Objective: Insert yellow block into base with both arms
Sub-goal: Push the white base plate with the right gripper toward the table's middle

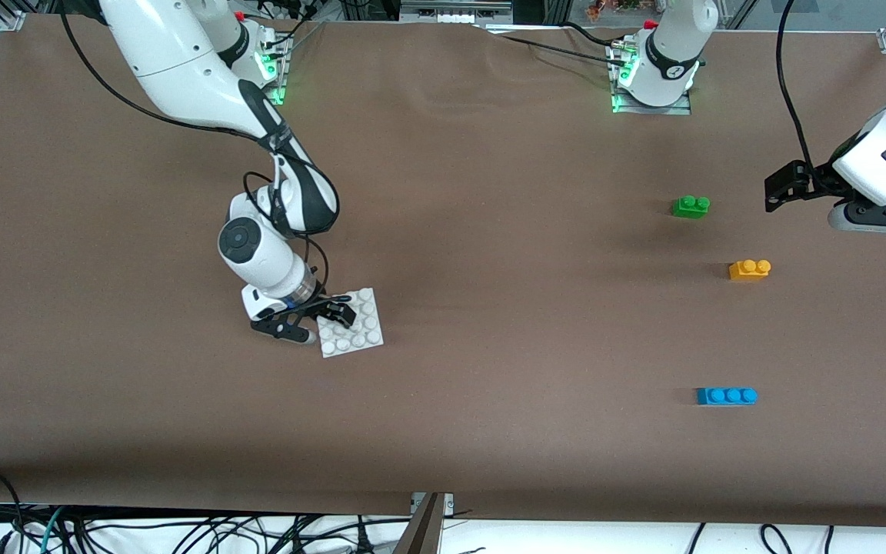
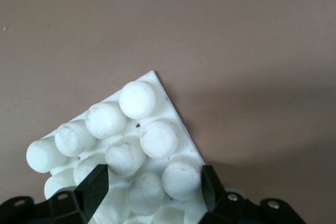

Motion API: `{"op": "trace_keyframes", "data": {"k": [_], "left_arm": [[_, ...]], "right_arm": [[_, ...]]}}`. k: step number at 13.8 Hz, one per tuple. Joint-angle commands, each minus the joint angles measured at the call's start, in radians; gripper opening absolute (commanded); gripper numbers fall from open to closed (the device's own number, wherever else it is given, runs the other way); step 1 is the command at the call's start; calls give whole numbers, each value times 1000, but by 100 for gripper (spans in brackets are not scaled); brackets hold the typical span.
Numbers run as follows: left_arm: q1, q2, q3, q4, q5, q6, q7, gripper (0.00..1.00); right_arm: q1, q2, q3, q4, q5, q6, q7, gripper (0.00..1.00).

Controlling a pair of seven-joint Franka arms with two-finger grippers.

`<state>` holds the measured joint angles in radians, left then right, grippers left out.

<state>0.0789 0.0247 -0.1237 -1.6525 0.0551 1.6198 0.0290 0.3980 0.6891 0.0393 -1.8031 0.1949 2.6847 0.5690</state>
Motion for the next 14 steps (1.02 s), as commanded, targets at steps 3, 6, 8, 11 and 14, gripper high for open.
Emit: {"op": "trace_keyframes", "data": {"k": [3,6,8,11,14], "left_arm": [[7,0,-1,13,-14,-3,28,100],[7,0,-1,13,-14,-3,28,100],[7,0,-1,13,-14,-3,29,100],[7,0,-1,13,-14,-3,28,100],[7,0,-1,13,-14,-3,28,100]], "right_arm": [[91,38,-2,-1,6,49,172,79],[148,64,-9,33,5,55,274,79],[185,79,-15,62,5,53,328,79],[235,108,-16,111,5,53,364,79],[298,139,-18,171,0,55,408,79]]}}
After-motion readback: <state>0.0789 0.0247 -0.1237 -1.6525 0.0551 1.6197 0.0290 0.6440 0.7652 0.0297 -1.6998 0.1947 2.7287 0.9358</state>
